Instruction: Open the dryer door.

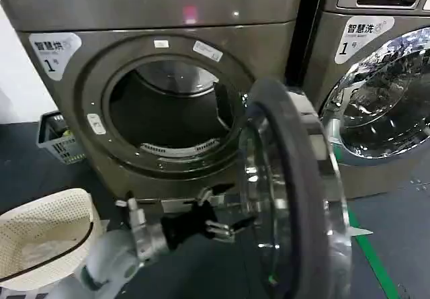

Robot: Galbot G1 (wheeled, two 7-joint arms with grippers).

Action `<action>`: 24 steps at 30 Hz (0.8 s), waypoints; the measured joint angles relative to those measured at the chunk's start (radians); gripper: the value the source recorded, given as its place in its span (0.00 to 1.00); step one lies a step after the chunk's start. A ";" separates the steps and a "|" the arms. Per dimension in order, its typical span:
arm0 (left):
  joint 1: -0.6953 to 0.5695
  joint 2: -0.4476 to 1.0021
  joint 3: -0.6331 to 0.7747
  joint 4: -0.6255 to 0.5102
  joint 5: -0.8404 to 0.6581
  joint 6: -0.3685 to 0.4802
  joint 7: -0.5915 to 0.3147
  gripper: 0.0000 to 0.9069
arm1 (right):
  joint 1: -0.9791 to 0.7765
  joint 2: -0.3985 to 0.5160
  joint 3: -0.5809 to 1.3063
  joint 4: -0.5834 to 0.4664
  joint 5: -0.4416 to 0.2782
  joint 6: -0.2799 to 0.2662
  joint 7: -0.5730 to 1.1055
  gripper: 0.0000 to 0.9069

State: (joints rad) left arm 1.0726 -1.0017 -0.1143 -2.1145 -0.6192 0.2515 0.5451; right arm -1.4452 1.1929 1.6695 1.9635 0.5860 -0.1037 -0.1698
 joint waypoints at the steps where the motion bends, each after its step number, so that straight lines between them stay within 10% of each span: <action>1: -0.018 -0.005 0.020 0.009 0.000 0.000 -0.002 1.00 | -0.003 -0.008 0.017 -0.010 0.003 -0.008 0.019 1.00; 24: -0.501 -0.219 0.510 0.338 -0.024 -0.055 -0.073 1.00 | -0.137 -0.041 0.262 -0.044 0.021 -0.059 0.116 1.00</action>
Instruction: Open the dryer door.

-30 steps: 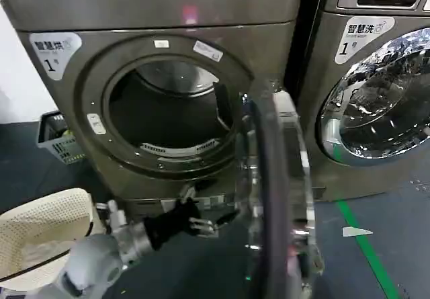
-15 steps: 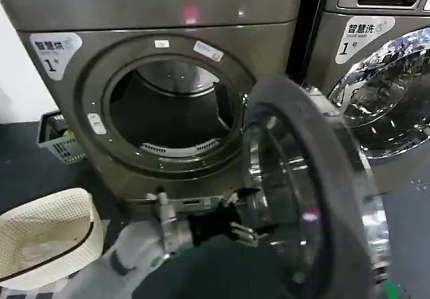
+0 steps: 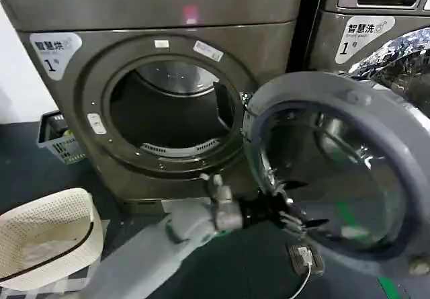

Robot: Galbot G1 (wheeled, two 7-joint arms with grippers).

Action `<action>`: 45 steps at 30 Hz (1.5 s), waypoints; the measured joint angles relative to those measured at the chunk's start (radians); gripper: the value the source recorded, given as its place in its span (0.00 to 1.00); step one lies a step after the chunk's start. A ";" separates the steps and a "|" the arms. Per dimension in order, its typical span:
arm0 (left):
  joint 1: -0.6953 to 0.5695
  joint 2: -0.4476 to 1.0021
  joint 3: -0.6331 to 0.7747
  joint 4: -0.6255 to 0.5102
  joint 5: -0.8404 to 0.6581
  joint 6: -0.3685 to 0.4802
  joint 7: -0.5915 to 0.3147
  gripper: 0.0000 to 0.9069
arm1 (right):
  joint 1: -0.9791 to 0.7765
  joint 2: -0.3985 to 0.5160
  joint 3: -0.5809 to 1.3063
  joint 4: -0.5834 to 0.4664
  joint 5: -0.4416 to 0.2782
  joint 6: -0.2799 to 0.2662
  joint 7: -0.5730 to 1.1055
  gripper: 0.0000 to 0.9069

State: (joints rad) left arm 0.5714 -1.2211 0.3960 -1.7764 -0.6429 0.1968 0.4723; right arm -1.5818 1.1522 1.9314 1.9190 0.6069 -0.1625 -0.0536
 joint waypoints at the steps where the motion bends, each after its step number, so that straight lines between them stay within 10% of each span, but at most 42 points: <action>1: -0.014 -0.011 0.013 0.012 -0.003 0.000 -0.006 1.00 | -0.001 0.001 0.005 0.000 0.003 0.002 -0.001 1.00; 24: -0.187 -0.218 0.121 0.271 0.114 -0.154 -0.191 1.00 | -0.027 0.011 0.057 0.001 0.028 0.031 -0.028 1.00; 37: -0.178 -0.235 0.115 0.280 0.095 -0.185 -0.227 1.00 | -0.023 0.011 0.056 0.007 0.030 0.033 -0.065 1.00; 45: -0.134 -0.138 0.074 0.190 -0.010 -0.347 -0.239 1.00 | -0.013 -0.008 0.056 -0.001 0.052 0.039 -0.076 1.00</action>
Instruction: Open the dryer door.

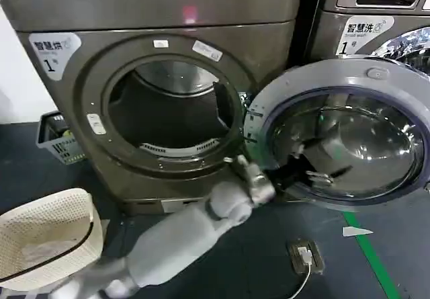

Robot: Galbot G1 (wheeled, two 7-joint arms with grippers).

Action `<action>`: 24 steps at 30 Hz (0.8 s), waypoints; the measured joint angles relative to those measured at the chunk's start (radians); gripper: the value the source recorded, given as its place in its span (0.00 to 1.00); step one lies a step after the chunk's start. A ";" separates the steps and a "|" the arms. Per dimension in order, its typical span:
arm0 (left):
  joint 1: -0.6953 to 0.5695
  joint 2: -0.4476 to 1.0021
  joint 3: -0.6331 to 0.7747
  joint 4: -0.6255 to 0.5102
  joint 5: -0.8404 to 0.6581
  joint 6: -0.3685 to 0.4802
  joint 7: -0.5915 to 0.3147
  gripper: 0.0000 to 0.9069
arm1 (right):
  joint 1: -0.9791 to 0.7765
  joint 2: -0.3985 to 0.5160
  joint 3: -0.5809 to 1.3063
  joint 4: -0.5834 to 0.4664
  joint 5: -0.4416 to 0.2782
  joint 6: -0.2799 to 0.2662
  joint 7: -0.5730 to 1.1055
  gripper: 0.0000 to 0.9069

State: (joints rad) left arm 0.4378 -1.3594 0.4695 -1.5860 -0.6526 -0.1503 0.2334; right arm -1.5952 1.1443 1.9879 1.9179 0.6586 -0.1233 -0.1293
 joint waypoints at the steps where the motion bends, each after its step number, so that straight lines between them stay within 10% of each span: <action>1: 0.009 0.013 -0.006 -0.015 -0.011 -0.024 0.000 1.00 | 0.002 -0.002 0.000 -0.001 0.000 0.002 -0.001 1.00; 9: 0.068 0.143 -0.072 -0.136 -0.039 -0.173 0.027 1.00 | 0.022 -0.020 -0.011 -0.001 -0.003 0.010 -0.006 1.00; 24: 0.238 0.618 -0.313 -0.249 -0.029 -0.118 0.125 1.00 | 0.066 -0.018 -0.028 0.035 -0.129 0.018 -0.019 1.00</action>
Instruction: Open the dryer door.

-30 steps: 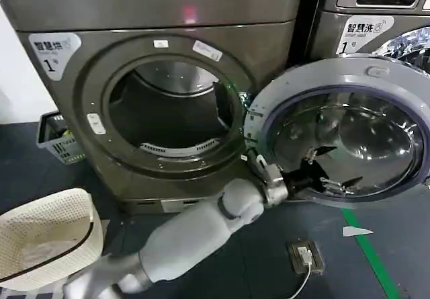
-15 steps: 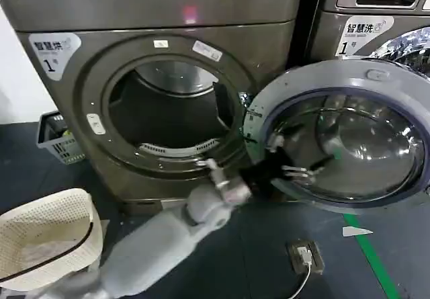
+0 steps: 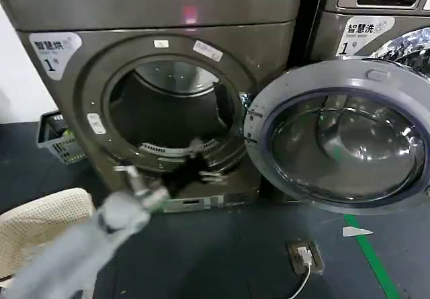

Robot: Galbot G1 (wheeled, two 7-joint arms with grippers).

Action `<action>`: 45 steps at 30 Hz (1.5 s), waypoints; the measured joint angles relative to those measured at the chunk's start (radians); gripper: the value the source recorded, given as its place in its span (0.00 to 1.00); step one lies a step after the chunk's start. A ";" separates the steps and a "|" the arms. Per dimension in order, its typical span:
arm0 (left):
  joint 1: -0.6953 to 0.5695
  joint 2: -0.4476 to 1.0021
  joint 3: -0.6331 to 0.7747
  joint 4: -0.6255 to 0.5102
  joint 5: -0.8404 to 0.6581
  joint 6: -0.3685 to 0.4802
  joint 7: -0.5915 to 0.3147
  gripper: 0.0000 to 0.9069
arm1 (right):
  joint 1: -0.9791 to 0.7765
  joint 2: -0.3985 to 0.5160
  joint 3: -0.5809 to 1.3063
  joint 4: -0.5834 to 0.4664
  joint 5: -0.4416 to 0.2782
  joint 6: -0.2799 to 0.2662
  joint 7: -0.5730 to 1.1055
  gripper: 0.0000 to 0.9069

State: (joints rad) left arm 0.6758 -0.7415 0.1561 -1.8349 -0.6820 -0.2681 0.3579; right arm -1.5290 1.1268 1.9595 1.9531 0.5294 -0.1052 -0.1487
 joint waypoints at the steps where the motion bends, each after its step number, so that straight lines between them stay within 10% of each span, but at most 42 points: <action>1: 0.006 0.037 -0.014 -0.003 0.011 0.013 0.009 1.00 | 0.005 0.003 -0.003 0.003 -0.003 0.000 0.000 1.00; 13: 0.138 0.447 -0.223 -0.037 0.228 0.329 0.234 1.00 | 0.013 0.014 -0.006 0.025 -0.034 -0.007 -0.001 1.00; 26: 0.199 0.693 -0.289 0.130 0.475 0.257 0.487 1.00 | 0.010 0.000 0.020 0.005 -0.035 0.008 0.049 1.00; 45: 0.226 0.745 -0.311 0.288 0.682 0.119 0.574 1.00 | -0.001 0.003 0.023 0.001 -0.026 0.005 0.051 1.00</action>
State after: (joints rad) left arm 0.9014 0.0038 -0.1548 -1.5467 -0.0005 -0.1491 0.9315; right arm -1.5303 1.1294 1.9822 1.9546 0.5033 -0.1001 -0.0975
